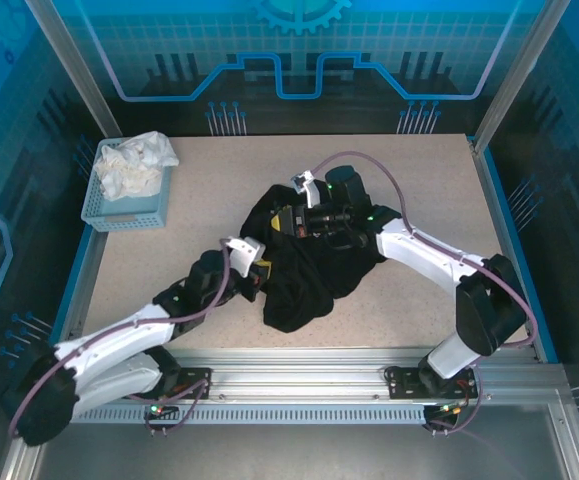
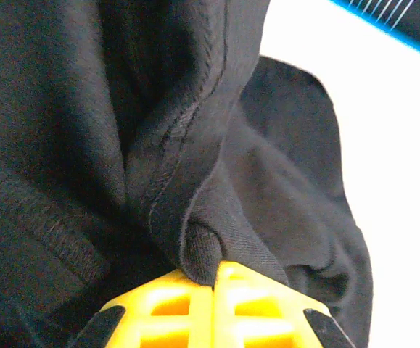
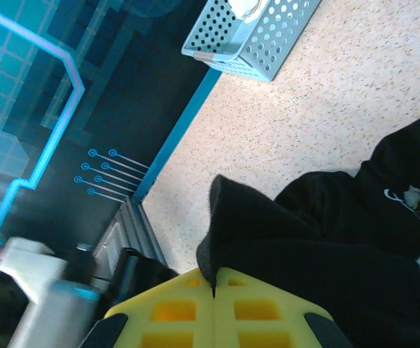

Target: Fold the inside-out t-shirt

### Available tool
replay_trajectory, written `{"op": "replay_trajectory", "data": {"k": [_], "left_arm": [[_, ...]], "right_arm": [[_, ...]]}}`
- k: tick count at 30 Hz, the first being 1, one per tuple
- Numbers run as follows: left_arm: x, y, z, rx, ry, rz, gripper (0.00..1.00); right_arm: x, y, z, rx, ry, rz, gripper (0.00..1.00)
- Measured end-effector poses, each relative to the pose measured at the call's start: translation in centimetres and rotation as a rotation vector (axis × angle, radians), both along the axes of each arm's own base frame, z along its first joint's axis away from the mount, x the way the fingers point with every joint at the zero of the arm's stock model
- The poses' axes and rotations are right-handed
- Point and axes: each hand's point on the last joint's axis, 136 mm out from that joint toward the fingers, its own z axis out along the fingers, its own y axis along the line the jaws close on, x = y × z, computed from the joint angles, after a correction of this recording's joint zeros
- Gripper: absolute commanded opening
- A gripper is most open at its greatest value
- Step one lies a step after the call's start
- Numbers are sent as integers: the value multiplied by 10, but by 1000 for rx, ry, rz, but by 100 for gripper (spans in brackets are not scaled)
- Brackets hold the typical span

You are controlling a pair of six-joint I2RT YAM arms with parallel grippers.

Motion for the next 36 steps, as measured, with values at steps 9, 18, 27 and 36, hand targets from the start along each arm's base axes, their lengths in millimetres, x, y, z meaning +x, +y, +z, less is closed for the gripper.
{"op": "replay_trajectory", "data": {"k": [9, 18, 27, 36], "left_arm": [[-41, -9, 26, -192, 32, -127, 0], [-94, -64, -2, -92, 176, -420, 9], [-98, -72, 2, -77, 162, -464, 12], [-73, -45, 23, -93, 43, -274, 1]], "right_arm": [[0, -11, -2, -60, -33, 29, 0], [-7, -14, 7, -76, -34, 78, 0], [-12, -17, -1, -102, -14, 96, 0], [-13, -18, -2, -103, -26, 101, 0]]}}
